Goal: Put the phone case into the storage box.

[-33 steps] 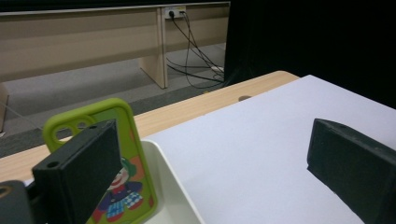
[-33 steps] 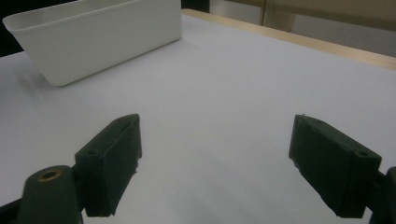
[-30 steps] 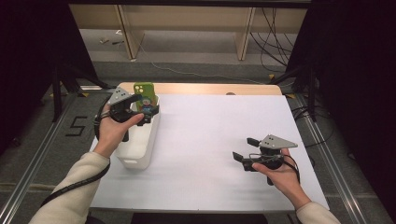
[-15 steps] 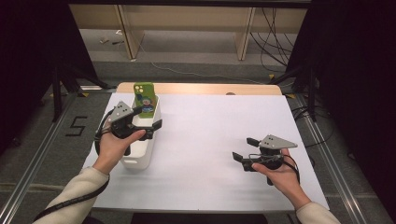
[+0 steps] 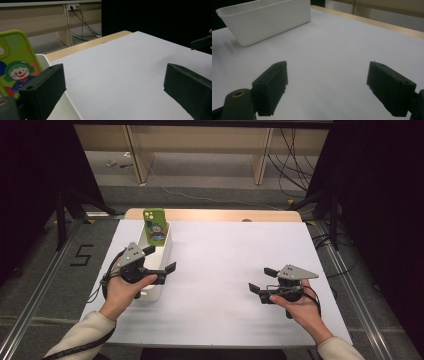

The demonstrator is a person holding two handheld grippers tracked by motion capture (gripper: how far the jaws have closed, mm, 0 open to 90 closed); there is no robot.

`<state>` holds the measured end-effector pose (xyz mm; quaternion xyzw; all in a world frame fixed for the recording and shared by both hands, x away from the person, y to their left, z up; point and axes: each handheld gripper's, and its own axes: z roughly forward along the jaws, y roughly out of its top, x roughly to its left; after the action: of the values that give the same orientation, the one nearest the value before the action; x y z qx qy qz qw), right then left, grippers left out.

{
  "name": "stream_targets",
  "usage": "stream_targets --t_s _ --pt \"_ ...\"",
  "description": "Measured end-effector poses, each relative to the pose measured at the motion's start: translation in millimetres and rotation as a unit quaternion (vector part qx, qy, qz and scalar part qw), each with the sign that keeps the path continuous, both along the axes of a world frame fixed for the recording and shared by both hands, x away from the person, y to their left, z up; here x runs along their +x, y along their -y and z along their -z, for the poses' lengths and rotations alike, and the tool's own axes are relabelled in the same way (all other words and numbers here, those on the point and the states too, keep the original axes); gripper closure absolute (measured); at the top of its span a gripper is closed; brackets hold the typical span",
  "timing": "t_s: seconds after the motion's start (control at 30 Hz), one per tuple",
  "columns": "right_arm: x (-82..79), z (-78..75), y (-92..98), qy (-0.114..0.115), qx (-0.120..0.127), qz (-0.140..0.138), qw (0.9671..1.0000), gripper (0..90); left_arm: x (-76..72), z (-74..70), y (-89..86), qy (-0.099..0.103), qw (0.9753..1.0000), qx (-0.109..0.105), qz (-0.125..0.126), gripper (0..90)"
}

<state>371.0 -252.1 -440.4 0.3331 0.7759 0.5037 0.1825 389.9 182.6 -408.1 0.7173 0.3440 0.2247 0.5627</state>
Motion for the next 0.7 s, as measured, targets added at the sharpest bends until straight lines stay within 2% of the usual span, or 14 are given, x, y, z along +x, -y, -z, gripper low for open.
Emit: stream_targets --t_s 0.37,0.7 --pt "0.0 -0.1 0.0 0.0 0.001 0.0 1.0 18.0 -15.7 10.4 -5.6 0.004 1.0 0.002 0.006 3.6" --pt "0.3 -0.2 -0.3 0.001 0.001 0.0 1.0 18.0 -19.7 15.3 -6.9 0.007 0.9999 0.009 0.01 3.6"
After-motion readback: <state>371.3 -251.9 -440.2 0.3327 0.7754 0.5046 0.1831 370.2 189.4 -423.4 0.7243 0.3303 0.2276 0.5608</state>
